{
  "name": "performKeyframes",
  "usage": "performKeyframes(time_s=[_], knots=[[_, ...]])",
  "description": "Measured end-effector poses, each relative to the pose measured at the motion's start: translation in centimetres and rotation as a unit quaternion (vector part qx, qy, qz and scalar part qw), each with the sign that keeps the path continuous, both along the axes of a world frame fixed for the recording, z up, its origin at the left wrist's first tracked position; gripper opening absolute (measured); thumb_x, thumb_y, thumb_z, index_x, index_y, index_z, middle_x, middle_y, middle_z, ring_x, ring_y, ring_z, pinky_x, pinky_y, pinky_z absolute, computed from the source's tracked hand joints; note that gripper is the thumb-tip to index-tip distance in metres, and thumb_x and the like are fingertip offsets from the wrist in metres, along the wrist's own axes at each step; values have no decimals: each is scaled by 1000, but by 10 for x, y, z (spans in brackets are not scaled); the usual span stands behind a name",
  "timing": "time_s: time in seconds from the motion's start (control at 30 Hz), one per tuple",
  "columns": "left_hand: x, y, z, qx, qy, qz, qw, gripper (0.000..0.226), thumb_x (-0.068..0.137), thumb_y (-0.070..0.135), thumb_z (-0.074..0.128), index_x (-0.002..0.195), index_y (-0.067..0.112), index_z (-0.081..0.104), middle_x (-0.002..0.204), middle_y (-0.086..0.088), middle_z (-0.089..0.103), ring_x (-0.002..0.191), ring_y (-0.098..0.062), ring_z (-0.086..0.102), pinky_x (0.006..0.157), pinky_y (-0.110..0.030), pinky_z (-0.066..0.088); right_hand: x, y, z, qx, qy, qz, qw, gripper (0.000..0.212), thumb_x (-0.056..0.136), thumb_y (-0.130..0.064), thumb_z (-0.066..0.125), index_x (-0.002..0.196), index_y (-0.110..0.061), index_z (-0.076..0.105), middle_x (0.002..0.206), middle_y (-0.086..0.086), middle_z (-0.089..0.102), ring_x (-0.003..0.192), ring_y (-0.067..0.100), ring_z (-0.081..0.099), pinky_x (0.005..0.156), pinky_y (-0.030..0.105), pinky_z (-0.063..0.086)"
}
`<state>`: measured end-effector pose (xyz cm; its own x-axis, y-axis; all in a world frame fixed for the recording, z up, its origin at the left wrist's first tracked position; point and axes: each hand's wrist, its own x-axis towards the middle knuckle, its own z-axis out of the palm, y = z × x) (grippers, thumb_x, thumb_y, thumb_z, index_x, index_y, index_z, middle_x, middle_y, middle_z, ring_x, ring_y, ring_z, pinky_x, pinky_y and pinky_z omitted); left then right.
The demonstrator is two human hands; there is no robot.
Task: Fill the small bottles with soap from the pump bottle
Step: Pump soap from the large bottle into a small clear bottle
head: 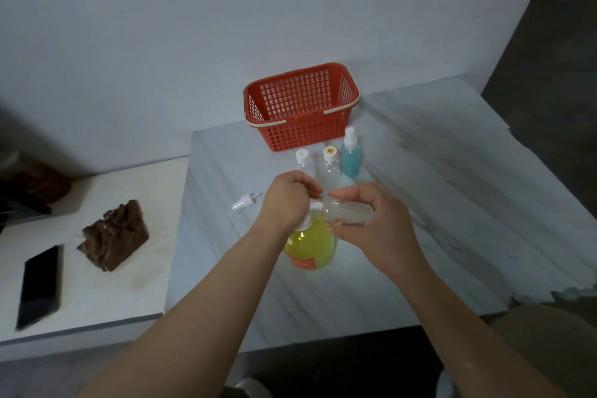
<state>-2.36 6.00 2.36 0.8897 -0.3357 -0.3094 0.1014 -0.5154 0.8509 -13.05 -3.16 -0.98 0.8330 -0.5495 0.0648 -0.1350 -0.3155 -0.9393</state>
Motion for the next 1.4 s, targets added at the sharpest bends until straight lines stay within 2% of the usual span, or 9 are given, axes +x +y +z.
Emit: performKeyframes(time_s=[0.23, 0.43, 0.63, 0.9, 1.13, 1.27, 1.4], knots=[[-1, -1, 1, -8, 6, 11, 1000, 39, 78, -12, 29, 71, 8, 62, 71, -3, 61, 68, -14, 55, 73, -27, 48, 3, 0, 0, -5, 6, -1, 1000, 45, 59, -7, 83, 92, -33, 66, 94, -12, 64, 91, 6, 60, 78, 22, 47], [-1, -2, 4, 0, 3, 8, 1000, 39, 82, -8, 32, 68, 11, 62, 71, -2, 63, 72, -15, 57, 77, -31, 49, -2, 3, 3, -4, 3, -3, 1000, 49, 62, -8, 83, 86, -43, 59, 94, -12, 65, 89, 6, 61, 73, 19, 44], [2, -1, 11, -38, 33, 4, 999, 32, 83, -10, 38, 70, 9, 61, 69, -8, 62, 64, -16, 57, 66, -26, 48, -2, 4, 7, -1, 4, -4, 1000, 47, 62, -10, 83, 90, -40, 60, 96, -11, 66, 90, 6, 61, 75, 19, 45], [1, -1, 6, -23, 14, 14, 1000, 36, 83, -8, 36, 68, 10, 62, 69, -4, 62, 66, -14, 56, 66, -24, 46, -2, 3, 6, 8, 5, -1, 1000, 46, 62, -9, 83, 91, -38, 62, 96, -12, 66, 91, 4, 61, 75, 18, 46], [0, 2, 2, -17, 21, 13, 1000, 38, 80, -10, 31, 72, 10, 62, 77, -10, 64, 79, -22, 59, 83, -36, 50, 0, 1, 3, 3, 1, 0, 1000, 46, 59, -9, 84, 87, -39, 64, 93, -11, 66, 90, 5, 61, 77, 24, 50], [-1, 0, -1, -12, 13, 6, 1000, 38, 77, -10, 30, 74, 9, 62, 81, -14, 66, 82, -26, 61, 86, -41, 51, 2, -1, -2, 5, 4, 0, 1000, 45, 59, -9, 84, 90, -36, 65, 94, -9, 66, 90, 7, 61, 78, 26, 50], [-2, 0, 0, -15, 9, 14, 1000, 38, 77, -9, 30, 73, 10, 62, 78, -12, 65, 82, -25, 61, 85, -41, 51, 2, -2, -2, 6, 16, 3, 1000, 44, 60, -8, 84, 94, -30, 67, 95, -11, 66, 90, 4, 61, 73, 15, 45]])
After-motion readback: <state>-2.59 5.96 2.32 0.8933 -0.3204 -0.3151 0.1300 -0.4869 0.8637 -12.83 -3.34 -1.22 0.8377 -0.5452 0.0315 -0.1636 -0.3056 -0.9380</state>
